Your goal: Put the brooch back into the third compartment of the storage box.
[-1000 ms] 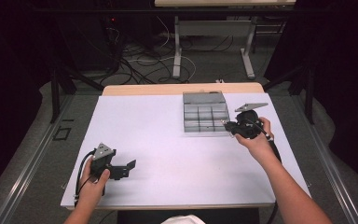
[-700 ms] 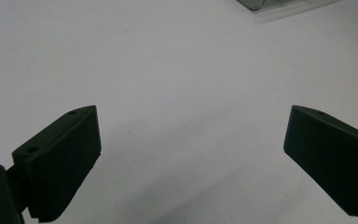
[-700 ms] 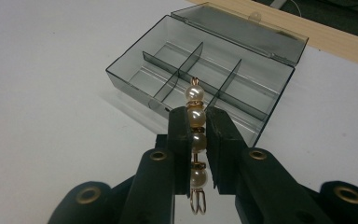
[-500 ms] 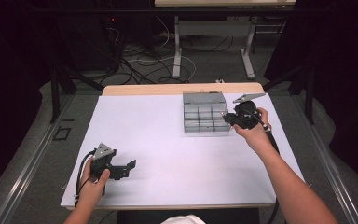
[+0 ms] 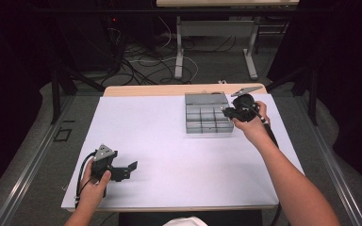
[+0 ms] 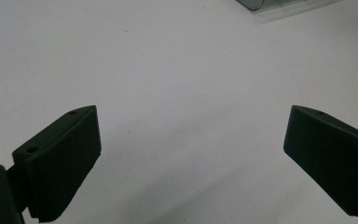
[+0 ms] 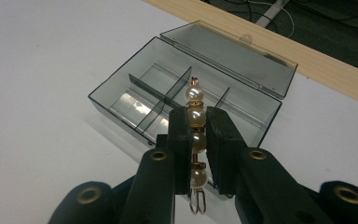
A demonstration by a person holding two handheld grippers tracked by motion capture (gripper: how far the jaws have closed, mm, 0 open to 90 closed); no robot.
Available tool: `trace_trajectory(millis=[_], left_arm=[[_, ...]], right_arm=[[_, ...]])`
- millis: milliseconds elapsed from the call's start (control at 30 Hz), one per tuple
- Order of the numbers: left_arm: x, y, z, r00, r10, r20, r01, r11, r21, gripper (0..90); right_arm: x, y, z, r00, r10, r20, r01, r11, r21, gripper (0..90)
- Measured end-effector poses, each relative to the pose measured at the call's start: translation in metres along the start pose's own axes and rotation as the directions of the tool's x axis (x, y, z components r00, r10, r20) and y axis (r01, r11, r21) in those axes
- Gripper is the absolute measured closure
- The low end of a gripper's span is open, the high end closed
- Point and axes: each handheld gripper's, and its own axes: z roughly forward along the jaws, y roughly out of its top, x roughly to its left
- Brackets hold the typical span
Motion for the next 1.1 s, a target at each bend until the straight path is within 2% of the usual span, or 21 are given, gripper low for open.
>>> trace_trajectory(millis=[533, 700, 1000, 1100], left_arm=[[0.0, -0.001, 0.0, 1.0, -0.006, 0.001, 0.006, 0.9999, -0.008, 3.8], [0.0, -0.001, 0.0, 0.9999, -0.014, 0.003, 0.014, 0.9998, -0.012, 3.8], [0.001, -0.001, 0.0, 0.9999, -0.017, -0.001, 0.017, 0.9998, -0.011, 3.9], [0.001, -0.001, 0.0, 1.0, -0.007, -0.002, 0.007, 0.9999, -0.012, 3.9]], right_arm=[[-0.014, 0.015, 0.03, 0.9992, 0.004, 0.039, -0.004, 1.0, 0.022, 81.0], [-0.015, 0.019, 0.038, 0.9982, -0.016, 0.059, 0.015, 1.0, 0.021, 81.0], [-0.018, 0.023, 0.049, 0.9959, -0.015, 0.09, 0.014, 1.0, 0.022, 81.0], [-0.02, 0.023, 0.051, 0.9965, -0.017, 0.082, 0.016, 1.0, 0.014, 80.9]])
